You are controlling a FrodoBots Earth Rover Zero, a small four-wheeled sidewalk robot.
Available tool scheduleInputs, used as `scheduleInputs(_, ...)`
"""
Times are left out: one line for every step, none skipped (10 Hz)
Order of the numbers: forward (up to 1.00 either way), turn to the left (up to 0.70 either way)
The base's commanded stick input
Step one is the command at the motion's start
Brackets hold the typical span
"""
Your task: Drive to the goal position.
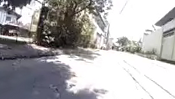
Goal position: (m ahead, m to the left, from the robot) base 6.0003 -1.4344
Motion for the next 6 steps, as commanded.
scheduleInputs(0.87, -0.01)
scheduleInputs(0.88, -0.01)
scheduleInputs(0.91, -0.01)
scheduleInputs(0.92, -0.01)
scheduleInputs(0.93, -0.01)
scheduleInputs(0.93, -0.01)
